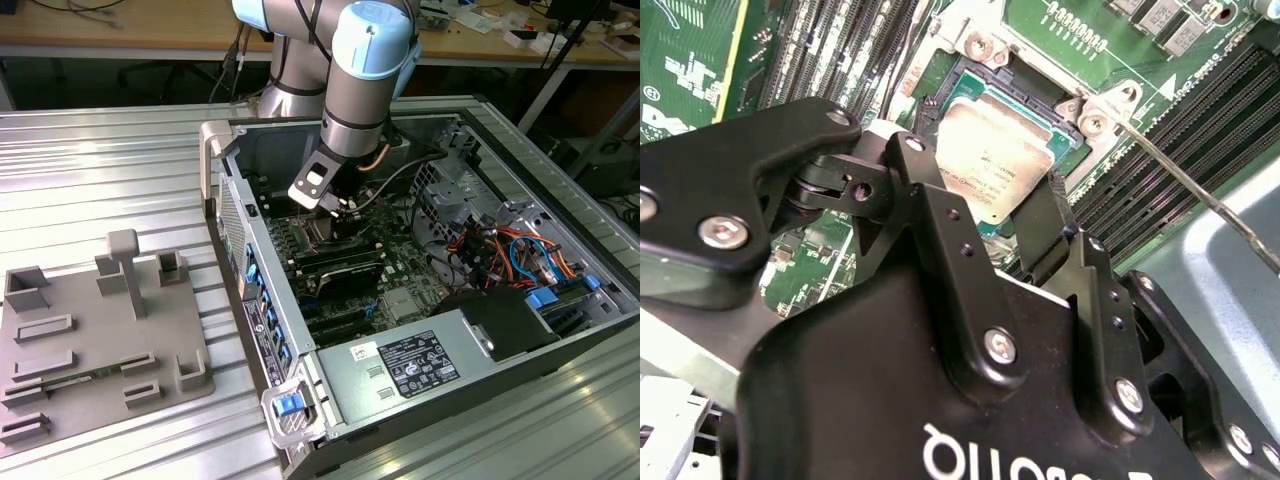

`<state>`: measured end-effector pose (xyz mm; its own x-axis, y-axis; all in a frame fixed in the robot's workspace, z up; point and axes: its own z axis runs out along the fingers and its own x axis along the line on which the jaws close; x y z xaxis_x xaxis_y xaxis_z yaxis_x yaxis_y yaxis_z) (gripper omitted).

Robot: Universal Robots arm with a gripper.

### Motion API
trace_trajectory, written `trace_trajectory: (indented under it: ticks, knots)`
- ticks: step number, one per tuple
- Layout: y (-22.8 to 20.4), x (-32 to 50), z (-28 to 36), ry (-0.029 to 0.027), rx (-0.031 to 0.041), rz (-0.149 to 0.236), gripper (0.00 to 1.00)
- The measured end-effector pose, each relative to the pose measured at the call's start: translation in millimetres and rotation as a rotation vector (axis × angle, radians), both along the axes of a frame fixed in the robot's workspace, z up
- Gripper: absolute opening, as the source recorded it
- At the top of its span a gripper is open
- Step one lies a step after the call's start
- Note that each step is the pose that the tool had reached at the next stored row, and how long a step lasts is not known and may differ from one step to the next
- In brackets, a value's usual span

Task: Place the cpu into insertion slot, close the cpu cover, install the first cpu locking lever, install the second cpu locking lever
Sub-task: 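Place the cpu into insertion slot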

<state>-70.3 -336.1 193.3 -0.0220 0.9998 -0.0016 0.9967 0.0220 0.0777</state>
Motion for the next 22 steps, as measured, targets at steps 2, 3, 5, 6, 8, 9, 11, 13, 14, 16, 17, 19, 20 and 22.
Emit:
trace_trajectory:
  ticks: [2,3,5,6,8,9,11,13,14,16,17,19,20,22]
  knots:
    - [0.4,0.3,-0.8,-0.0014,0.0027,0.000,0.61]
    - [0.4,0.3,-0.8,-0.0010,0.0023,0.000,0.61]
    - [0.4,0.2,-0.6,-0.0005,0.0015,0.000,0.67]
    - [0.4,0.2,-0.5,-0.0004,0.0014,0.000,0.67]
    - [0.4,0.2,0.3,-0.0005,0.0015,0.000,0.67]
    - [0.3,0.2,1.2,-0.0005,0.0014,0.000,0.67]
    - [0.3,0.2,2.7,-0.0004,0.0013,0.000,0.67]
    - [0.4,0.2,2.7,-0.0005,0.0015,0.000,0.66]
    - [0.2,0.1,3.1,-0.0001,0.0003,0.000,0.59]
    - [0.2,0.1,3.0,0.0000,0.0009,-0.001,0.57]
    - [0.3,0.1,2.9,-0.0002,0.0011,-0.002,0.57]
    - [0.3,0.2,2.8,-0.0002,0.0012,-0.006,0.57]
    - [0.3,0.2,2.3,-0.0002,0.0011,-0.013,0.57]
    - [0.3,0.1,1.9,-0.0001,0.0008,-0.028,0.57]
